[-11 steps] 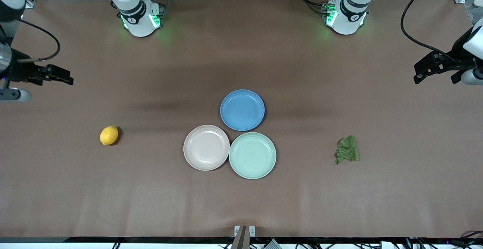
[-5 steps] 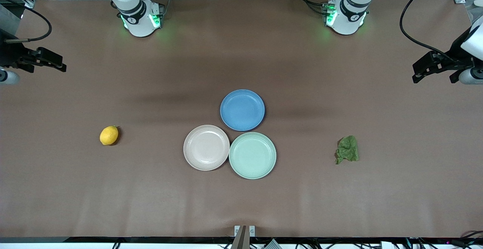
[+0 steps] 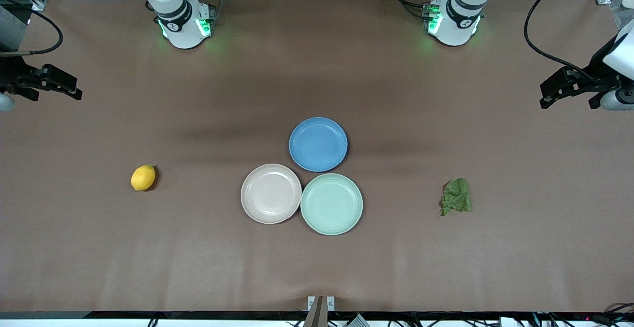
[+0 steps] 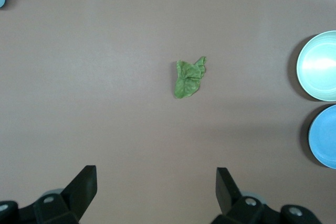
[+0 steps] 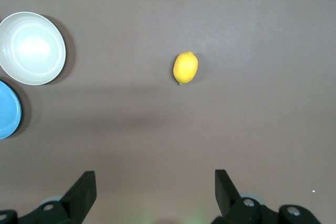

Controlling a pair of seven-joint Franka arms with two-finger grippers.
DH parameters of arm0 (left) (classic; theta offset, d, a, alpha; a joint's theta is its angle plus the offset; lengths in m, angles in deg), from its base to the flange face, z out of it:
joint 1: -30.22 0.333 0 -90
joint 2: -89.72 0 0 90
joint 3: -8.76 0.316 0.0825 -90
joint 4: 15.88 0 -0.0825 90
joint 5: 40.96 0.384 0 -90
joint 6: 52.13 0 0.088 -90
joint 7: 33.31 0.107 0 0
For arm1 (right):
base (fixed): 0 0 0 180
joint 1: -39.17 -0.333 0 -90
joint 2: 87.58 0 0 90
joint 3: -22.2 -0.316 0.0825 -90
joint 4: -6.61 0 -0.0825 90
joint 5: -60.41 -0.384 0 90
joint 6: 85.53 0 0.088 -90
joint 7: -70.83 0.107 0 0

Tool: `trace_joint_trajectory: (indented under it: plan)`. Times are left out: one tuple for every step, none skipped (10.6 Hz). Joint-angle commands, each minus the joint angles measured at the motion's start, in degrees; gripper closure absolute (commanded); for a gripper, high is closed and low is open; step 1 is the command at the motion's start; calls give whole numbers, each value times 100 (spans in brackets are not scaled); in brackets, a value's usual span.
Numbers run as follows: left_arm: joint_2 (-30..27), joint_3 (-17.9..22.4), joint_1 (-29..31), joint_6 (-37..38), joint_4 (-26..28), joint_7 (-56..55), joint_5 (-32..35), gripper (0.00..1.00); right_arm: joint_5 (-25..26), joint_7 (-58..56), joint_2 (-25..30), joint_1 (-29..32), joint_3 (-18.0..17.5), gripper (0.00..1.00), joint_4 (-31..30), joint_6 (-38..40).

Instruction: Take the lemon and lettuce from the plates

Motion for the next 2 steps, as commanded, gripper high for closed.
trace_joint_trajectory:
  plan:
    - [-15,-41,8,119,-63,52,51,0,64,9,-75,-79,66,0,184,51]
    - [-6,-41,-10,110,-63,43,51,0,64,9,-84,-71,66,0,184,51]
